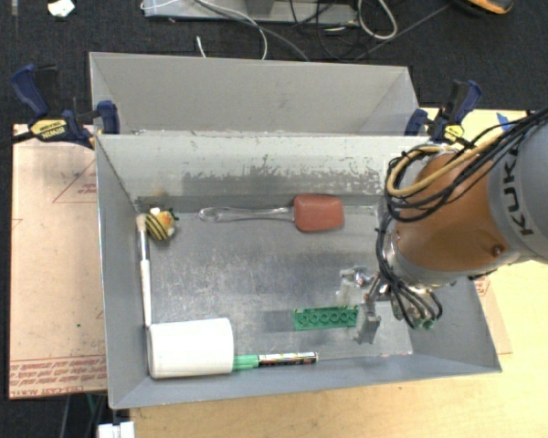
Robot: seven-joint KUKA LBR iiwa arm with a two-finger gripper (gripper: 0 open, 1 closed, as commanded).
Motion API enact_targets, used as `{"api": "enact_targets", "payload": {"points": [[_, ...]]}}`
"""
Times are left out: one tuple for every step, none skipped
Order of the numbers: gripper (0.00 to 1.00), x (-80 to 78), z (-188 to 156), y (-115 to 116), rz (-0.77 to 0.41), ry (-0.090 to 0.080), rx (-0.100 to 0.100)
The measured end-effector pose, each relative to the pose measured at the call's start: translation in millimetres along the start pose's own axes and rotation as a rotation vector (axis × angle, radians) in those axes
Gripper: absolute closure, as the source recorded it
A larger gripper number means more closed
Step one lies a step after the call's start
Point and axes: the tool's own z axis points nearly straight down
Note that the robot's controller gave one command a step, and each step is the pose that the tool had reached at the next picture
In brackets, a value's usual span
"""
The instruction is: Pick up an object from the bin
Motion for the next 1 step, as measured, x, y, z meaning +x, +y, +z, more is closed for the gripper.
{"api": "enact_targets", "payload": {"points": [[1.00,-1.1,-90.7,-1.1,-0.003,0.004,-0.001]]}}
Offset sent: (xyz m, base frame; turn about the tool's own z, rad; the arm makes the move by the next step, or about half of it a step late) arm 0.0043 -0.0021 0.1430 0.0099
